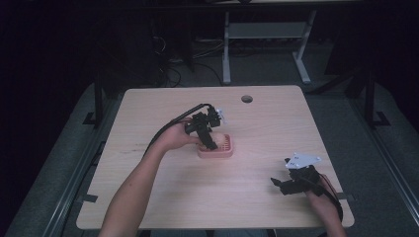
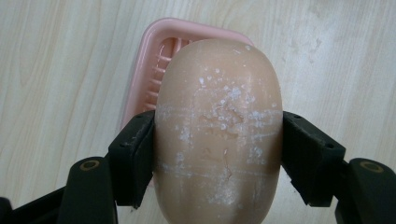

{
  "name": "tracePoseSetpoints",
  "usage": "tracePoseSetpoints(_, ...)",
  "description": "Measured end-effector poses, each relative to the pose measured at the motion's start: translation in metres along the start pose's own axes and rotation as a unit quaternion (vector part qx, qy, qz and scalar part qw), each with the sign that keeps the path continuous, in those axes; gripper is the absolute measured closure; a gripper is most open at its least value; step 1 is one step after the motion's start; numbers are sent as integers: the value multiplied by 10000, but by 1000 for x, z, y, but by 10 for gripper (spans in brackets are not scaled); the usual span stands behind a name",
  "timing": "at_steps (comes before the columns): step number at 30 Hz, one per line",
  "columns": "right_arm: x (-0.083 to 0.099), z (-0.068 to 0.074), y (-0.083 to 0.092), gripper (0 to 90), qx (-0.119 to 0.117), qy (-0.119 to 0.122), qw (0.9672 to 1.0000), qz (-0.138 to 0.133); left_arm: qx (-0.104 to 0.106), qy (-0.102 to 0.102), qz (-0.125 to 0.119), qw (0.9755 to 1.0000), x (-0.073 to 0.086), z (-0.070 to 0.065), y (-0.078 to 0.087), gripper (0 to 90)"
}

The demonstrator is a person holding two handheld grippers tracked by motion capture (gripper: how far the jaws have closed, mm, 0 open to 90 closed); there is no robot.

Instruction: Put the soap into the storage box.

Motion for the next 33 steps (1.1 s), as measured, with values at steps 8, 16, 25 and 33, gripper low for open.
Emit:
tracePoseSetpoints(8,0,0,0,138,-4,-8,10000,0,40,-38,53,10000,-7,6,-8,317)
tracePoseSetpoints(16,0,-1,0,138,-4,-31,10000,2,112,65,49,9999,-8,18,-17,317)
tracePoseSetpoints(25,0,0,0,138,-18,-7,10000,0,214,180,103,9996,-10,25,-31,317)
tracePoseSetpoints(33,0,-1,0,138,-5,25,10000,-13,239,198,243,9992,-11,28,-40,317)
Point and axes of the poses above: each handheld gripper's, and its own axes: y roughly backward along the jaws, x roughly out of its underside, z roughly to its left, the point moved 1 cm from there along -y, roughly forward along the jaws, and after that the axes turned 8 degrees about x, right-handed, at the moved point
